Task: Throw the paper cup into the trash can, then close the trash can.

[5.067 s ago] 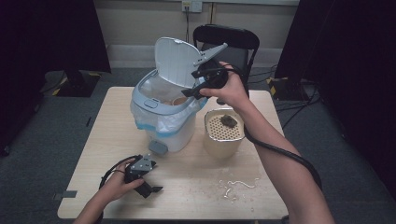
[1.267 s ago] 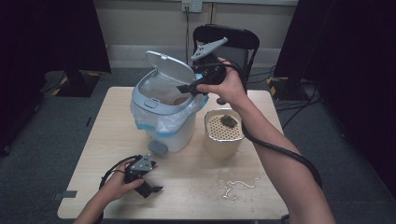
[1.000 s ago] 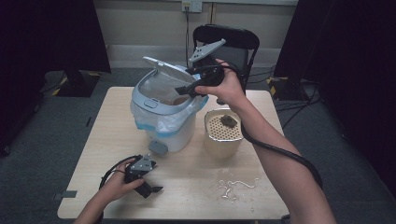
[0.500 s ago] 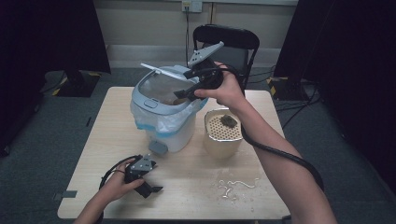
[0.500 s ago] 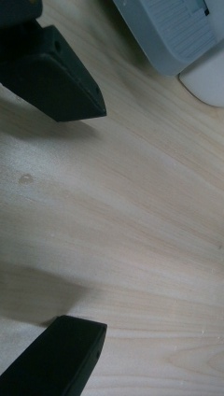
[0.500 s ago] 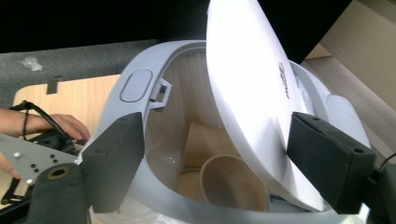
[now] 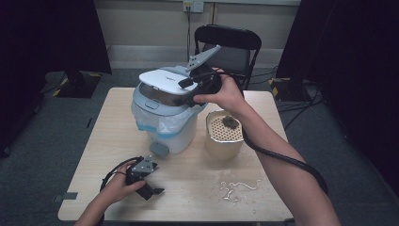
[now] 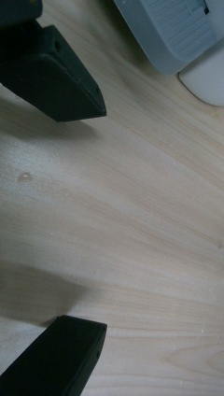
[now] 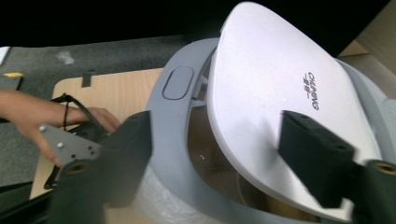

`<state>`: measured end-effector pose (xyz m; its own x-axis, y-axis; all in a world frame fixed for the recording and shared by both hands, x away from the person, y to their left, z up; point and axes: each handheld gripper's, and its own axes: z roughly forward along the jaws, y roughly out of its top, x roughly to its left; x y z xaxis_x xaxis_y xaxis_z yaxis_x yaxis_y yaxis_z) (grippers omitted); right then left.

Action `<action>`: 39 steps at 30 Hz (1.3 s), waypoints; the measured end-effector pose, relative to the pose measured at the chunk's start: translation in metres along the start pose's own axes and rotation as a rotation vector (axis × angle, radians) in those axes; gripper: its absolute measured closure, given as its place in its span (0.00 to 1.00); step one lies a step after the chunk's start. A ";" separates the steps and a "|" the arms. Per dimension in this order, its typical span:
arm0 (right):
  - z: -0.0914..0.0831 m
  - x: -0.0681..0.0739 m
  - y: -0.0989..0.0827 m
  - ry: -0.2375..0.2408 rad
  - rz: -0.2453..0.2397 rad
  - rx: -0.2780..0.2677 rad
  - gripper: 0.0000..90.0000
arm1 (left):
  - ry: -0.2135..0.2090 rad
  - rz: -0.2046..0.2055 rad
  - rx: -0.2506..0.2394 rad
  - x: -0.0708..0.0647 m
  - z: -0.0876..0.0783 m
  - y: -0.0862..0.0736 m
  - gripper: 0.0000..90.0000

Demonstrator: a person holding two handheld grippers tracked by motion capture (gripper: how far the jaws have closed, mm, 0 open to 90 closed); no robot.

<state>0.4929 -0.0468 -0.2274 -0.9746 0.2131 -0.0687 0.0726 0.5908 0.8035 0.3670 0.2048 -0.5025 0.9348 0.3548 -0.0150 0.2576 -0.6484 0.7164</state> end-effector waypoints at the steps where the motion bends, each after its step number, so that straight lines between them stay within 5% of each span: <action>1: 0.000 0.000 0.000 0.003 0.000 -0.007 0.35 | -0.001 0.000 -0.001 0.000 0.000 0.000 0.00; 15: 0.001 -0.002 -0.002 0.067 0.039 -0.011 0.48 | -0.001 -0.004 -0.007 -0.002 0.001 0.000 0.00; 29: 0.004 -0.012 -0.008 0.067 0.112 -0.029 0.79 | -0.003 -0.001 -0.005 -0.002 0.000 0.000 0.00; 39: 0.019 -0.013 -0.006 0.050 0.139 -0.004 0.87 | -0.003 -0.001 -0.006 -0.002 0.000 0.000 0.00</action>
<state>0.5096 -0.0387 -0.2425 -0.9644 0.2542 0.0731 0.2074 0.5554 0.8053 0.3655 0.2040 -0.5027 0.9351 0.3539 -0.0178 0.2575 -0.6441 0.7203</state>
